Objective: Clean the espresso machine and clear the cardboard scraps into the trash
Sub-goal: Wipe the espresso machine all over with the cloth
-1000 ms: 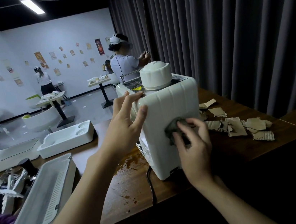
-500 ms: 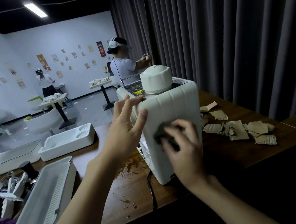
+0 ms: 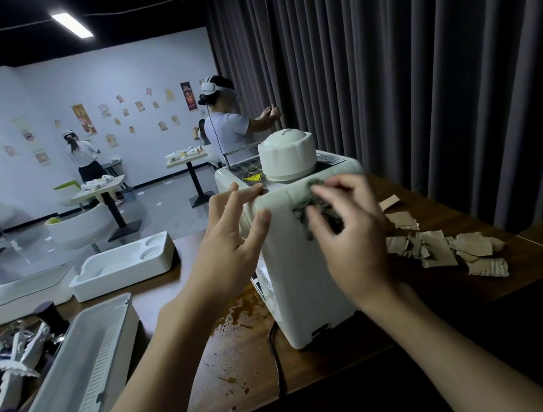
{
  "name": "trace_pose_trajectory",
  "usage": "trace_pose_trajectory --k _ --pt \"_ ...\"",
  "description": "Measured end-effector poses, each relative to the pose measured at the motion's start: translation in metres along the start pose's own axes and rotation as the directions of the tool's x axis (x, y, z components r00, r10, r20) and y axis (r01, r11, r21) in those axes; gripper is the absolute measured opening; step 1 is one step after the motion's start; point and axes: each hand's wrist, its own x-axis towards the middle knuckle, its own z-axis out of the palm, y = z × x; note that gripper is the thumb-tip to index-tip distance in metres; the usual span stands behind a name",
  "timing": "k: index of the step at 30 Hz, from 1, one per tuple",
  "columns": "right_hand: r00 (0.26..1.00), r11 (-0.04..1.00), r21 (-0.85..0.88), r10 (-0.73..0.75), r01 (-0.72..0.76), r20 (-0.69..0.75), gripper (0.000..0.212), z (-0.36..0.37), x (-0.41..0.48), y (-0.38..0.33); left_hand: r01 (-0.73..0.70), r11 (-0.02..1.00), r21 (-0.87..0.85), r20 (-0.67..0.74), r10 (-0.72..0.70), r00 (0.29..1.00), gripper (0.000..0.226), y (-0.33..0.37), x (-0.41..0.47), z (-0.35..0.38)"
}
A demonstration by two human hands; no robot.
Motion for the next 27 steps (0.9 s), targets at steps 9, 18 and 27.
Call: trace_pose_trajectory --k 9,18,27 --pt "0.998 0.999 0.02 0.047 -0.046 -0.047 0.025 0.008 0.01 -0.019 -0.006 1.0 -0.002 -0.021 0.005 1.0 0.02 -0.001 0.002 0.002" --pt "0.954 0.952 0.065 0.299 -0.301 0.026 0.025 -0.022 0.051 0.023 0.082 0.995 0.062 -0.108 -0.075 0.991 0.027 0.004 -0.002 0.007" --pt "0.857 0.826 0.228 0.494 -0.516 0.15 0.015 -0.032 0.062 0.025 0.153 0.984 -0.094 -0.317 -0.175 0.932 0.052 0.026 0.004 0.025"
